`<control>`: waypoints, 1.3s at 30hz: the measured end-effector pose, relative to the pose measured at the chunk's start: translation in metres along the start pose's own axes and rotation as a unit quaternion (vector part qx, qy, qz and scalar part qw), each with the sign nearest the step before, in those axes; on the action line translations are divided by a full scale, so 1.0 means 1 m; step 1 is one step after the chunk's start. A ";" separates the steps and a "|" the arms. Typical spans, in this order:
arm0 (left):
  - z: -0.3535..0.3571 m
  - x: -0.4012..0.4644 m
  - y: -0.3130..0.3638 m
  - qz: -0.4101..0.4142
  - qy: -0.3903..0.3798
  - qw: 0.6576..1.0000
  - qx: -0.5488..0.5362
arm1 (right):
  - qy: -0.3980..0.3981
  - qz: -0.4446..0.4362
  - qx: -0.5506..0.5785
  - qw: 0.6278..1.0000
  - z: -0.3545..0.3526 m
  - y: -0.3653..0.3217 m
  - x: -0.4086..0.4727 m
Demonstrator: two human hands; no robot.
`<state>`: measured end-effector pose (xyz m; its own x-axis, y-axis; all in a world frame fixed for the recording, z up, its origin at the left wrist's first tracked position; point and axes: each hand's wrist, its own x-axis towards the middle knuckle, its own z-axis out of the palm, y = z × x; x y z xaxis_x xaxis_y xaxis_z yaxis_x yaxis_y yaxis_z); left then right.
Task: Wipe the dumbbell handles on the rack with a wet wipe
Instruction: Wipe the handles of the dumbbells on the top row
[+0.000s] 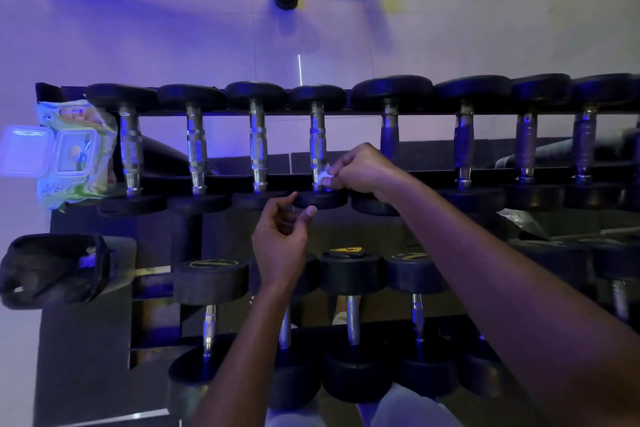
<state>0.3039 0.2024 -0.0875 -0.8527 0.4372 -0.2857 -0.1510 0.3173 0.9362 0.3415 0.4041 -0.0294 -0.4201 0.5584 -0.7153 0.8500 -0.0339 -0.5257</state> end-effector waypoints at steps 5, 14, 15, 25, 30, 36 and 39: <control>-0.002 0.000 0.000 -0.003 -0.005 1.000 0.000 | 0.124 -0.163 -0.034 0.978 -0.015 -0.021 0.003; -0.001 -0.007 -0.002 0.008 0.008 1.000 0.002 | 0.226 -0.351 -0.463 0.782 -0.014 -0.063 0.022; -0.001 -0.007 -0.002 0.009 0.009 1.000 0.005 | 0.222 -0.344 -0.484 0.773 -0.016 -0.064 0.022; -0.001 -0.007 -0.001 -0.001 0.011 1.000 0.020 | 0.090 -0.328 -0.554 0.760 -0.020 -0.094 0.017; 0.004 -0.006 0.002 -0.015 0.011 1.000 0.018 | 0.020 -0.338 -0.587 0.735 -0.019 -0.093 0.012; 0.009 -0.005 0.000 -0.019 0.025 0.999 0.016 | -0.027 -0.353 -0.541 0.763 -0.011 -0.072 0.002; 0.010 -0.004 -0.001 -0.018 0.031 0.999 0.022 | -0.061 -0.347 -0.523 0.776 0.000 -0.055 -0.001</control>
<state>0.3125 0.2087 -0.0895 -0.8763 0.3726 -0.3055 -0.1622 0.3689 0.9152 0.2955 0.4055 0.0007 -0.8646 0.0563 -0.4993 0.1714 0.9672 -0.1877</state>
